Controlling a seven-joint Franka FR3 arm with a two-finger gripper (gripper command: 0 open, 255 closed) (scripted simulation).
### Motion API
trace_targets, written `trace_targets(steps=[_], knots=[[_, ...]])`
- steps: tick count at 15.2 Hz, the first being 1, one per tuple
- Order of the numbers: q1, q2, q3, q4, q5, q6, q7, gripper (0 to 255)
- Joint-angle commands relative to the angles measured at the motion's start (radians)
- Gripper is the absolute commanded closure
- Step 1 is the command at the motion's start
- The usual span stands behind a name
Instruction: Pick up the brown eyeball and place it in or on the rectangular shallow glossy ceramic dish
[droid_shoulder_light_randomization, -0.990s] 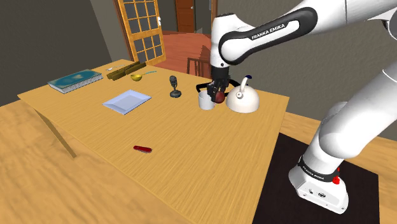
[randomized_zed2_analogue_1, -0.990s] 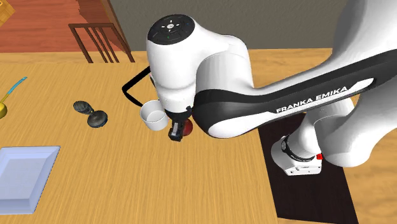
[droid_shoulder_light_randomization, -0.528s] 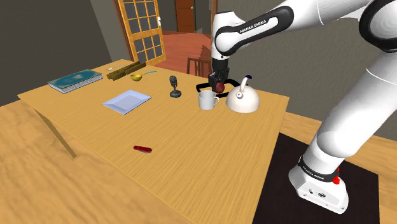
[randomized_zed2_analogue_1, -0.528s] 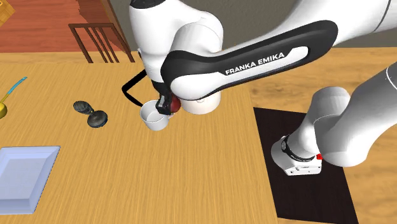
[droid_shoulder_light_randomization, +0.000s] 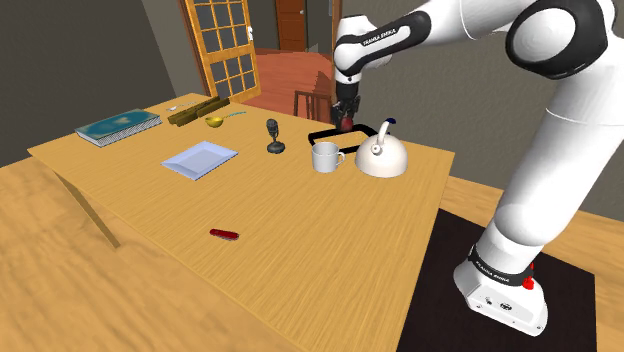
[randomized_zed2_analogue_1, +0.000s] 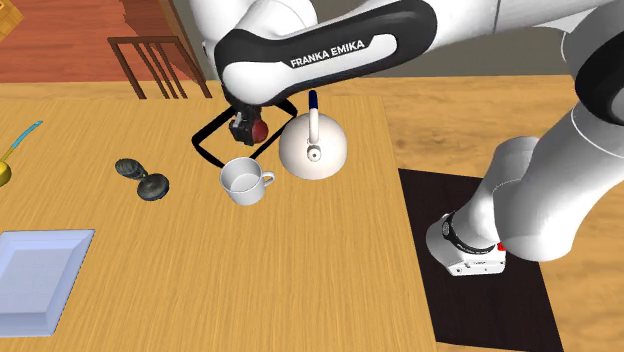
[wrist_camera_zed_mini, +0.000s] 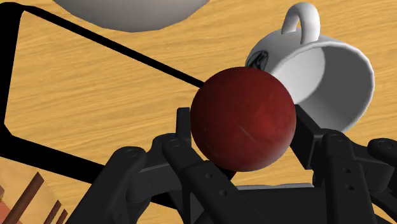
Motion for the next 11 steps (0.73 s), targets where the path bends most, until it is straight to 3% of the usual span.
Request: trace_targets(steps=[1, 11], knots=[[-0.018, 0.065, -0.015, 0.085, 0.005, -0.02, -0.036, 255], [-0.126, 0.411, -0.061, 0.582, 0.049, -0.173, -0.189, 255]])
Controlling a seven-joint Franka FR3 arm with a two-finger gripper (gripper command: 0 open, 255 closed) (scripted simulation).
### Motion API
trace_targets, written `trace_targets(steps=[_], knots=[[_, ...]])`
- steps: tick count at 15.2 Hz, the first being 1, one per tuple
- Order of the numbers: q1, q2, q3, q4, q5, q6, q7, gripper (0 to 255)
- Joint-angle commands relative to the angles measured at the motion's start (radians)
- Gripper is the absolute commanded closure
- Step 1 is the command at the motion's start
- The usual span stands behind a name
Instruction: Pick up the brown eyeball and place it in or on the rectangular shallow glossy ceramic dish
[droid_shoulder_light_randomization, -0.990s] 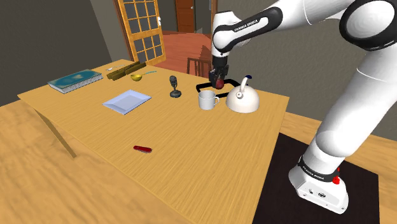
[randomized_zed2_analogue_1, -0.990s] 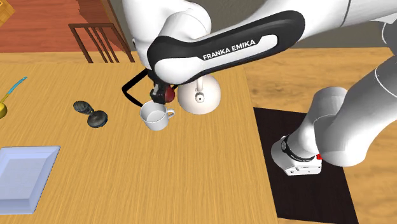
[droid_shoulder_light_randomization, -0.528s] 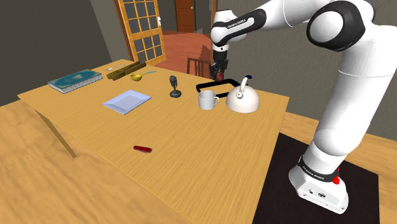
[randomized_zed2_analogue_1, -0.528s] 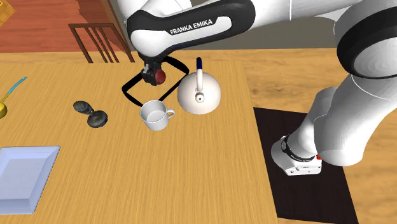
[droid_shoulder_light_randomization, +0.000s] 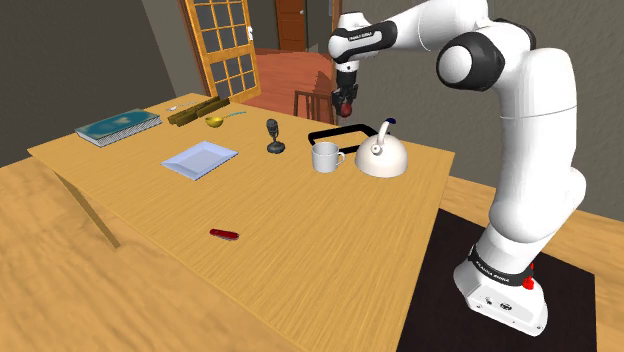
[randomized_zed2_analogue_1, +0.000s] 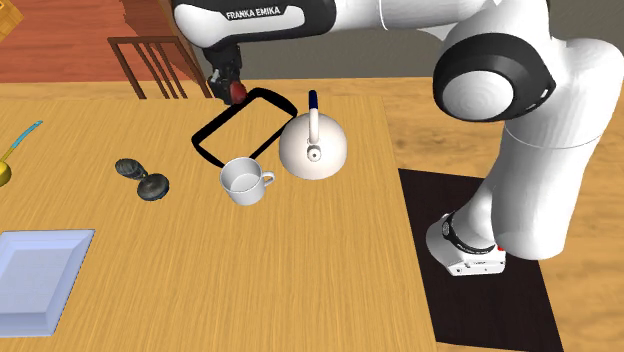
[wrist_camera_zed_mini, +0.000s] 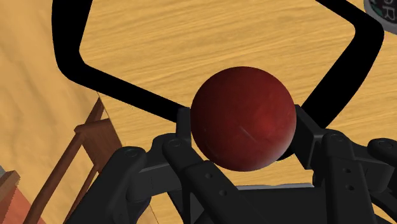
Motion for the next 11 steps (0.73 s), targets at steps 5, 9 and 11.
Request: trace_targets(steps=[5, 9, 11], knots=[[-0.03, 0.097, -0.005, 0.116, 0.012, -0.019, -0.033, 255], [-0.029, 0.101, -0.004, 0.069, 0.012, 0.032, -0.034, 255], [-0.028, 0.105, -0.004, 0.048, 0.013, 0.057, -0.035, 255]])
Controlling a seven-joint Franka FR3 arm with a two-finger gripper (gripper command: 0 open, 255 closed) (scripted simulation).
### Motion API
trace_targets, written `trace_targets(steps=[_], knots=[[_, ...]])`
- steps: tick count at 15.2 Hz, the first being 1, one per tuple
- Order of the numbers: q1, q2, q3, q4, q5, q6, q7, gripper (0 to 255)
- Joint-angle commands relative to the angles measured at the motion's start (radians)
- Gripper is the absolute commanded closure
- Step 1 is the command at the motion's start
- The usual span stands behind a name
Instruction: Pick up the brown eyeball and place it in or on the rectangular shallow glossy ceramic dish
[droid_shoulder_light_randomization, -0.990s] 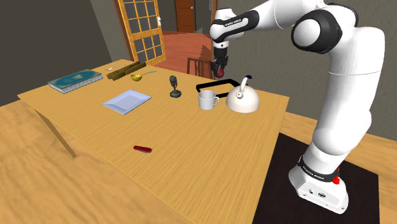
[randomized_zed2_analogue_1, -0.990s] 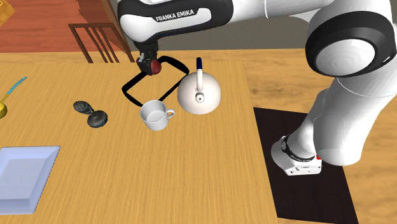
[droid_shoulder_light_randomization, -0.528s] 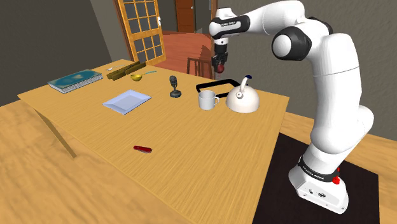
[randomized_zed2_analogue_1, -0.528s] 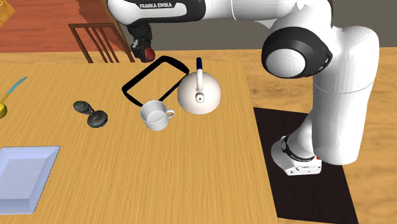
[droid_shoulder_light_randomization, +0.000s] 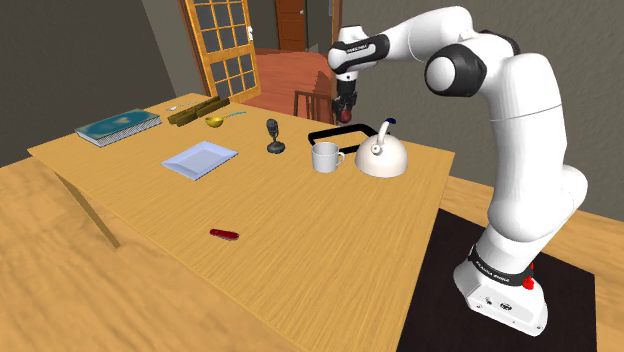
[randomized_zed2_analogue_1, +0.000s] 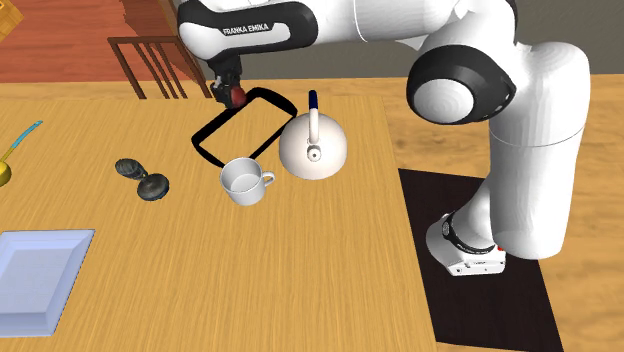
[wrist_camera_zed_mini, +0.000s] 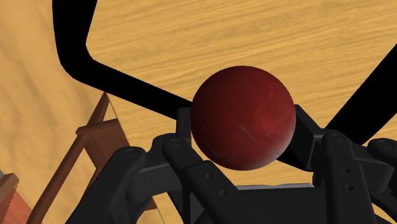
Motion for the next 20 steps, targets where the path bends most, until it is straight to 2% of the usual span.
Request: trace_targets(steps=[1, 4, 12, 13, 18, 20], knots=[[-0.001, 0.003, 0.0, -0.02, 0.001, 0.024, -0.003, 255], [-0.001, 0.013, 0.001, -0.056, 0.002, 0.069, -0.004, 255], [-0.001, 0.013, 0.001, -0.056, 0.002, 0.069, -0.004, 255], [-0.001, 0.013, 0.001, -0.056, 0.002, 0.069, -0.004, 0], [-0.001, 0.013, 0.001, -0.056, 0.002, 0.069, -0.004, 0], [-0.001, -0.005, 0.0, -0.016, 0.0, 0.012, -0.002, 0]])
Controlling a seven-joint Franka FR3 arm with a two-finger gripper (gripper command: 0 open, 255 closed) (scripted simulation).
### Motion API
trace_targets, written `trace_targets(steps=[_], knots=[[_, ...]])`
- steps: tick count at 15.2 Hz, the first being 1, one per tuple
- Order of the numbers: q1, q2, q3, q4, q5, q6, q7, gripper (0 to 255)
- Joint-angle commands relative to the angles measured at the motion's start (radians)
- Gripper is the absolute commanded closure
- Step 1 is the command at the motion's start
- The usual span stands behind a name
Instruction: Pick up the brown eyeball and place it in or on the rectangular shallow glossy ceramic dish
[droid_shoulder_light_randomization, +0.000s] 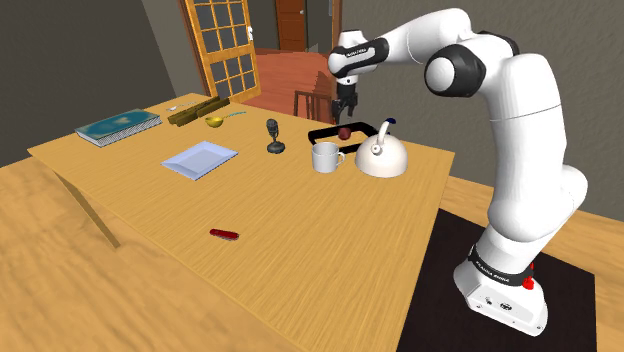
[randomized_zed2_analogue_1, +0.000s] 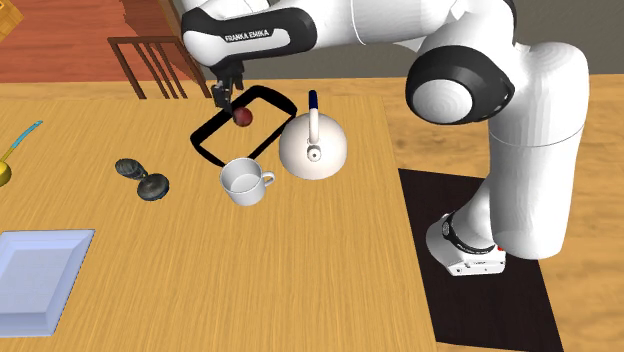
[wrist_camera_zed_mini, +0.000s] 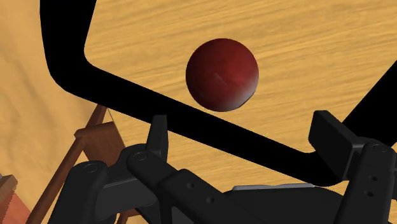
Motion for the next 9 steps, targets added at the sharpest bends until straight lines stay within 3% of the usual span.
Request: trace_targets(steps=[1, 9], knots=[[-0.001, -0.015, -0.001, 0.035, -0.002, -0.051, 0.001, 0], [-0.001, -0.02, -0.001, 0.054, -0.002, -0.074, 0.001, 0]])
